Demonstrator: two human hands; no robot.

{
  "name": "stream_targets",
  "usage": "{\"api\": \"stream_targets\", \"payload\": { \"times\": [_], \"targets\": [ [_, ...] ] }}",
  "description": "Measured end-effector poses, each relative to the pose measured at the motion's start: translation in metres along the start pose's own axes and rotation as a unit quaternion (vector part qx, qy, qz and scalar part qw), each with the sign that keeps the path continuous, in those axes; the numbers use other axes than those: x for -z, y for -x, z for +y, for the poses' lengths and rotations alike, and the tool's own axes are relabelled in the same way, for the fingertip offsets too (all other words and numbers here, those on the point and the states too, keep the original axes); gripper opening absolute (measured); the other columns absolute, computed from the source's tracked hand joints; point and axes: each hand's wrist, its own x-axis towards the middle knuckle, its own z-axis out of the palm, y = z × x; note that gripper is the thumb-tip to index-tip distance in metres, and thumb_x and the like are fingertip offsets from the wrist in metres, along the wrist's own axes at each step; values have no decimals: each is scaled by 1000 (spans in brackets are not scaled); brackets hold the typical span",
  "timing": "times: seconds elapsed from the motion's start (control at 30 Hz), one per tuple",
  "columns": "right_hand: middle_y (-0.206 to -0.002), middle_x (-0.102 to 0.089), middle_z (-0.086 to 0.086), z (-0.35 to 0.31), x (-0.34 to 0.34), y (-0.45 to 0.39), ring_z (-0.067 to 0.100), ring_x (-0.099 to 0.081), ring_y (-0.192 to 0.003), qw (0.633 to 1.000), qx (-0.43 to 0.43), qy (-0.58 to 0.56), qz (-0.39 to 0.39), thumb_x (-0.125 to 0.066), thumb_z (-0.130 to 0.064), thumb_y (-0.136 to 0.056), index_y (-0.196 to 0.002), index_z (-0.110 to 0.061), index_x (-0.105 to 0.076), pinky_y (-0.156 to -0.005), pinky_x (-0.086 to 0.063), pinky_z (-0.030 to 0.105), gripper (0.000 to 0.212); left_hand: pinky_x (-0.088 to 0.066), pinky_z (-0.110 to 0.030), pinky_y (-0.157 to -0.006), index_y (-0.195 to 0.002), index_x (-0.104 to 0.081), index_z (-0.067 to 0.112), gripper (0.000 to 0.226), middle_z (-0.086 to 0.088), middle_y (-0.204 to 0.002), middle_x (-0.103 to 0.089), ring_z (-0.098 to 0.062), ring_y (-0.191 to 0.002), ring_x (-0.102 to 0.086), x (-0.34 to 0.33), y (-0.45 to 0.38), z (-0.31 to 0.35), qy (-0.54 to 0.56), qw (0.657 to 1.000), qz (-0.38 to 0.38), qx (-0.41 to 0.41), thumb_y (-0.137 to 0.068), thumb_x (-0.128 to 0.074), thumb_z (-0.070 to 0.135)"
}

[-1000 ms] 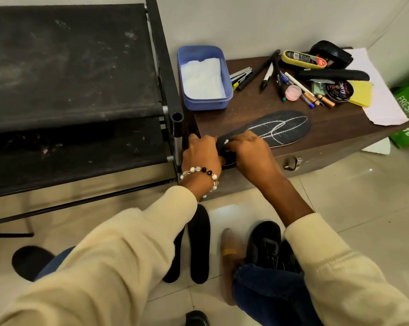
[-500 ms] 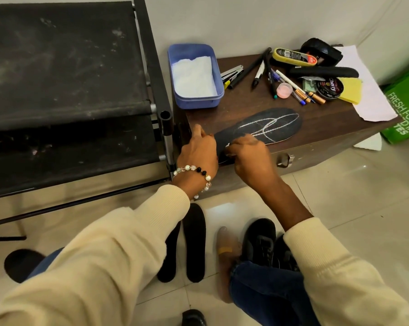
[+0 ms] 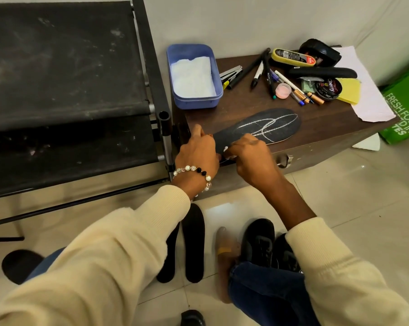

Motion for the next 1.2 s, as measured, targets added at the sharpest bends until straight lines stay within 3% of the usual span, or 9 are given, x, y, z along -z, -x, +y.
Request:
{"api": "stream_targets", "payload": {
  "times": [0.1,0.23,0.43,0.6,0.67,0.83,1.03,1.13,1.2],
  "targets": [
    [-116,-62,9,22,3,-1,26,-47,-113,997,-69,17,-18,-57,0,-85,-115,-13,-67,-89,-42,34,34,-41,-31,-69,-120,-58,11,37,-5,-131,-37,-32,-97,-58,0,-1,-1,-3,1000,0,-3,-89,-65,31],
    [-117,-60,11,30,2,-3,25,-47,-113,986,-166,12,12,-60,-5,-87,-117,-12,-66,-90,-42,32,32,-39,-31,-70,-123,-58,12,41,-4,-129,-39,-31,-100,-58,-2,-3,-2,3,1000,3,-6,-89,-66,33],
    [-114,-64,10,5,-3,-13,25,-47,-112,998,-62,3,1,-54,0,-85,-114,-9,-67,-83,-41,31,33,-41,-32,-67,-120,-60,12,38,-5,-126,-40,-32,-96,-59,-1,-2,-2,4,1000,12,-3,-88,-68,29],
    [-117,-62,12,29,-4,-16,26,-48,-115,984,-173,-5,39,-57,-3,-87,-116,-9,-66,-92,-42,33,31,-39,-30,-68,-121,-60,13,40,-4,-129,-40,-30,-99,-58,0,-4,-2,4,1000,1,1,-87,-69,33],
    [-117,-60,12,21,-5,-18,25,-48,-114,983,-180,9,44,-57,-7,-89,-116,-8,-65,-90,-42,32,28,-40,-30,-68,-121,-60,13,40,-4,-130,-40,-30,-98,-59,0,-4,-2,5,1000,1,4,-87,-69,32],
    [-116,-60,13,0,-8,-27,26,-46,-114,997,-69,15,-4,-51,-3,-89,-115,-6,-64,-85,-41,32,29,-40,-32,-66,-115,-63,13,33,-5,-127,-41,-33,-95,-60,0,-4,-2,5,1000,8,4,-86,-69,28],
    [-118,-59,15,25,-4,-30,27,-53,-109,971,-237,-6,21,-57,-7,-89,-118,-10,-63,-91,-45,34,30,-40,-31,-71,-126,-58,13,46,-4,-130,-39,-30,-105,-57,1,-5,-2,1,1000,-5,4,-87,-68,34],
    [-110,-61,14,6,-8,-30,27,-51,-107,984,-176,2,31,-55,-6,-89,-110,-7,-66,-84,-45,33,23,-42,-32,-69,-121,-61,14,39,-5,-129,-40,-31,-100,-59,-1,-5,-3,8,1000,1,8,-86,-70,30],
    [-93,-65,19,-9,-11,-32,35,-56,-95,995,-90,-9,35,-60,3,-80,-93,1,-69,-69,-46,36,16,-42,-32,-66,-114,-64,15,31,-4,-126,-42,-32,-95,-60,-2,-6,-3,13,1000,16,10,-86,-70,26]
  ]
}}
